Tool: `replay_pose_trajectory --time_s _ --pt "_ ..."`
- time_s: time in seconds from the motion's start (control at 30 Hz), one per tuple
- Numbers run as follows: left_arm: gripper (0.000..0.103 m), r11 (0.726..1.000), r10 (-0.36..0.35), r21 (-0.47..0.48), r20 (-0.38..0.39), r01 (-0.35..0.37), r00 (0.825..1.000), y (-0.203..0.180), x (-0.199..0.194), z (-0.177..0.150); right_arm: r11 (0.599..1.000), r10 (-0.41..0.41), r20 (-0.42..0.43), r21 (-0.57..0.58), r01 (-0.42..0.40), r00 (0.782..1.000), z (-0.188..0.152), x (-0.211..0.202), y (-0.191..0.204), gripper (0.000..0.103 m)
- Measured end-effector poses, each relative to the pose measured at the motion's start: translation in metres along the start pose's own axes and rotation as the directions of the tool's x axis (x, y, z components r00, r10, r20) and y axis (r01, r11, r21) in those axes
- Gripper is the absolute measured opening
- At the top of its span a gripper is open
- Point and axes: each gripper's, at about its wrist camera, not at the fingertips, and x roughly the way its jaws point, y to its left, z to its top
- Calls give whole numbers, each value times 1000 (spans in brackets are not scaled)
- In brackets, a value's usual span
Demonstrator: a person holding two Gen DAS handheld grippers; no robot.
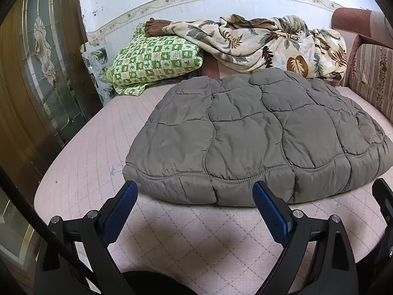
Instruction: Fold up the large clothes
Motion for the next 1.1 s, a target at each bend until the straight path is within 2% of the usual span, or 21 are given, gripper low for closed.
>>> replay_pose_trajectory --time_s 0.87,1.1 --pt "94 1000 -8 3 5 8 1000 -1 -1 0 1000 -7 -3 7 7 1000 -1 -1 -6 93" --pt "94 999 -34 7 31 34 999 -1 -7 2 998 -44 56 54 41 997 4 -11 -19 93"
